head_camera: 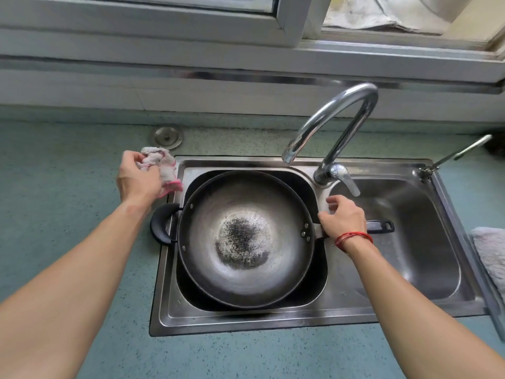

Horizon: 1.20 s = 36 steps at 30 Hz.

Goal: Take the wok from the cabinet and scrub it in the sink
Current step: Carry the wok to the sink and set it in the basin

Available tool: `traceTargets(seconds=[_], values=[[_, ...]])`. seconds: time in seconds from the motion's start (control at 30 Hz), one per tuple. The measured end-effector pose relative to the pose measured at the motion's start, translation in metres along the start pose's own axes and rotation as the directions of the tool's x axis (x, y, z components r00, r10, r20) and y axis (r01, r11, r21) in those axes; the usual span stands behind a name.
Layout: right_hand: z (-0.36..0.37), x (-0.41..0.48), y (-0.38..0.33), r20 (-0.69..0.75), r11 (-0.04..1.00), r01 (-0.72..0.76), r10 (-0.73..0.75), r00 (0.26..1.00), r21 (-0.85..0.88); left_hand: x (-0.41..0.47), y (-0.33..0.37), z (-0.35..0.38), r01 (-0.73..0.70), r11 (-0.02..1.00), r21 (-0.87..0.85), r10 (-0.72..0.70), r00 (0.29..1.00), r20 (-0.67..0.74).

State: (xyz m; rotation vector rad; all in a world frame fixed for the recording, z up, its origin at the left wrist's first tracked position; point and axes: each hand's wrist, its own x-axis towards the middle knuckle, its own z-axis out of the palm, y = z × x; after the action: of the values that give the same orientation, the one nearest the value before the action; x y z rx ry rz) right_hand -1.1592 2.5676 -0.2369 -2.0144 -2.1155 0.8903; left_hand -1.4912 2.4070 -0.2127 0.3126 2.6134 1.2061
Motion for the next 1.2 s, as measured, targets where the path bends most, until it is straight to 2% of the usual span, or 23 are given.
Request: traceTargets(seconds=[0.1,0.17,0.23,0.3,0.37,0.47,0.57,0.77,1.2], values=[[-0.006,0.007,-0.005,-0.002,0.969,-0.119,0.122,0.993,0.218,-0.015,0.005,-0.001,-0.009,0.995,-0.102,0.011,1.000,0.018],[-0.007,0.014,-0.007,0.029,0.911,-0.201,0.205,0.978,0.360,-0.024,0.005,0.002,0.016,0.984,-0.179,-0.009,0.999,0.041],[-0.005,0.023,-0.008,0.087,0.774,-0.280,0.282,0.955,0.568,-0.035,0.003,0.006,0.075,0.965,-0.253,-0.055,0.995,0.085],[-0.006,0.028,-0.013,0.189,0.564,-0.354,0.330,0.925,0.746,-0.047,-0.003,0.012,0.136,0.944,-0.302,-0.097,0.985,0.141],[-0.007,0.029,-0.015,0.288,0.379,-0.413,0.345,0.894,0.828,-0.057,-0.012,0.018,0.198,0.927,-0.319,-0.137,0.970,0.202],[-0.009,0.030,-0.012,0.309,0.213,-0.393,0.341,0.888,0.895,-0.071,-0.023,0.024,0.283,0.904,-0.321,-0.192,0.938,0.287],[-0.010,0.032,-0.011,0.292,0.114,-0.345,0.331,0.898,0.932,-0.081,-0.029,0.030,0.304,0.900,-0.311,-0.203,0.926,0.319],[-0.011,0.028,-0.013,0.309,0.025,-0.334,0.316,0.897,0.942,-0.092,-0.029,0.032,0.308,0.902,-0.303,-0.204,0.922,0.328],[-0.008,0.037,-0.013,0.281,0.042,-0.308,0.302,0.911,0.950,-0.091,-0.044,0.037,0.289,0.932,-0.220,-0.194,0.908,0.371]])
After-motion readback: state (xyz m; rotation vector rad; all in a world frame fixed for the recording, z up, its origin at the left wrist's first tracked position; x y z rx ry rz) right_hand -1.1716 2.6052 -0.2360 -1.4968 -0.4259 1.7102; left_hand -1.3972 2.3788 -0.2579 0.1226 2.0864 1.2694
